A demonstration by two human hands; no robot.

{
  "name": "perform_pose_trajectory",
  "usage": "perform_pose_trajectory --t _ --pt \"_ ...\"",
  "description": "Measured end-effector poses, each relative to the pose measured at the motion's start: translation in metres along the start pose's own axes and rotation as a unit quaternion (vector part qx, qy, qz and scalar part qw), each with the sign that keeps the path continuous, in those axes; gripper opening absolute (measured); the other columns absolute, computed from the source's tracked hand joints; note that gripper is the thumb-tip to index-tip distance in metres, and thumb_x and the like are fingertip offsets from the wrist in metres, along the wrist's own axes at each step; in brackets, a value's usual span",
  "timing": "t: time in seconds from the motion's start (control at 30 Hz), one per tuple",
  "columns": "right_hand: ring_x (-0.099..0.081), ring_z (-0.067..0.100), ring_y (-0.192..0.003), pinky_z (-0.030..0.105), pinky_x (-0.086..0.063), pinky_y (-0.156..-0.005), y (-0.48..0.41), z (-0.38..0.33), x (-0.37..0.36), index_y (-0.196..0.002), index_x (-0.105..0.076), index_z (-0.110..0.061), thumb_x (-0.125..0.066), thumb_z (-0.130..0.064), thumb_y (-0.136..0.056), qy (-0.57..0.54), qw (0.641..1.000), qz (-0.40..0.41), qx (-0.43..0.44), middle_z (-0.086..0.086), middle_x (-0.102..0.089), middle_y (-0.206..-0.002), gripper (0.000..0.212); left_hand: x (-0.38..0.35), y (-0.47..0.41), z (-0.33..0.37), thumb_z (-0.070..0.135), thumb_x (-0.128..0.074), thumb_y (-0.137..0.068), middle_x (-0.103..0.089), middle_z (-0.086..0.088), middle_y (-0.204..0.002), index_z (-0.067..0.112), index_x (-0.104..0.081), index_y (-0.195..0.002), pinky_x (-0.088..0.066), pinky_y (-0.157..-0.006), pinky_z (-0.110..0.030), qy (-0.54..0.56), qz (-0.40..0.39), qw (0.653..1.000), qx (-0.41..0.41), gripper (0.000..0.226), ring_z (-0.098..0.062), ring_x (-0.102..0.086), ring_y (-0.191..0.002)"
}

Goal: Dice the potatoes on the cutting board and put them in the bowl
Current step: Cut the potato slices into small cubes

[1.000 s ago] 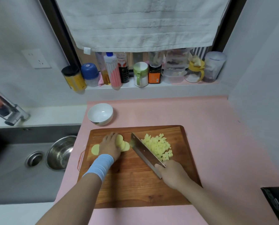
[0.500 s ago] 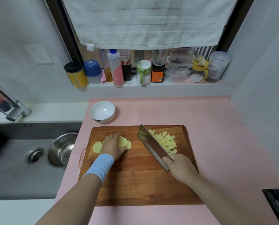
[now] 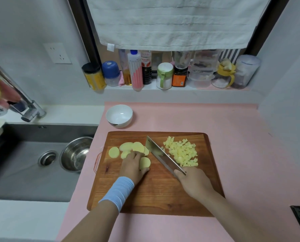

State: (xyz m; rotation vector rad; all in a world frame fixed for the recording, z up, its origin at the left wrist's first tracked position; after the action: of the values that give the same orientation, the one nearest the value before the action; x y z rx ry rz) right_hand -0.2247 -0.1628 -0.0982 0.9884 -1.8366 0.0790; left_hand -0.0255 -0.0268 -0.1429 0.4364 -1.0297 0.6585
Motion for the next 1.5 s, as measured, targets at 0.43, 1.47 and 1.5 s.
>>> perform_pose_trajectory --t 0.43,1.47,1.5 --pt "-0.062 0.007 -0.07 0.026 -0.042 -0.058 0.01 0.001 0.0 -0.072 -0.062 -0.032 -0.048 -0.048 -0.103 0.013 1.0 -0.016 0.021 -0.008 -0.068 -0.072 0.037 -0.014 0.031 0.033 0.03 -0.078 -0.075 -0.054 0.007 -0.118 0.021 -0.061 -0.109 -0.047 -0.094 -0.028 0.083 -0.046 0.969 -0.23 0.039 -0.011 -0.051 -0.11" --pt "-0.065 0.016 -0.075 0.034 -0.053 -0.067 0.058 -0.024 -0.028 -0.11 -0.062 -0.029 -0.038 -0.045 -0.105 0.164 0.978 0.045 0.123 -0.006 -0.069 -0.083 0.03 -0.025 0.077 0.038 0.021 -0.057 -0.097 -0.065 0.002 -0.104 0.013 -0.071 -0.097 -0.05 -0.091 -0.035 0.047 0.113 0.951 -0.283 0.016 -0.024 -0.06 -0.099" --pt "-0.065 0.016 -0.075 0.034 -0.054 -0.068 0.059 -0.023 -0.027 -0.11 -0.063 -0.029 -0.038 -0.045 -0.105 0.164 0.978 0.046 0.122 -0.006 -0.069 -0.083 0.03 -0.025 0.076 0.038 0.021 -0.057 -0.097 -0.065 0.002 -0.105 0.013 -0.071 -0.098 -0.05 -0.091 -0.034 0.047 0.108 0.952 -0.282 0.016 -0.023 -0.06 -0.098"
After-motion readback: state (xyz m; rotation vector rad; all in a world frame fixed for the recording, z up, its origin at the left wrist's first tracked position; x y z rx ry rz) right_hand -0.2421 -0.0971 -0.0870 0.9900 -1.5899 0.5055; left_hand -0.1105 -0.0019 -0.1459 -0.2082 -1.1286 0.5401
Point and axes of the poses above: each hand's wrist, its own y-axis away from the middle knuckle, its own x-axis out of the back of the hand, z = x × y, the point moved 9 cm from there along -y, towards the middle knuckle
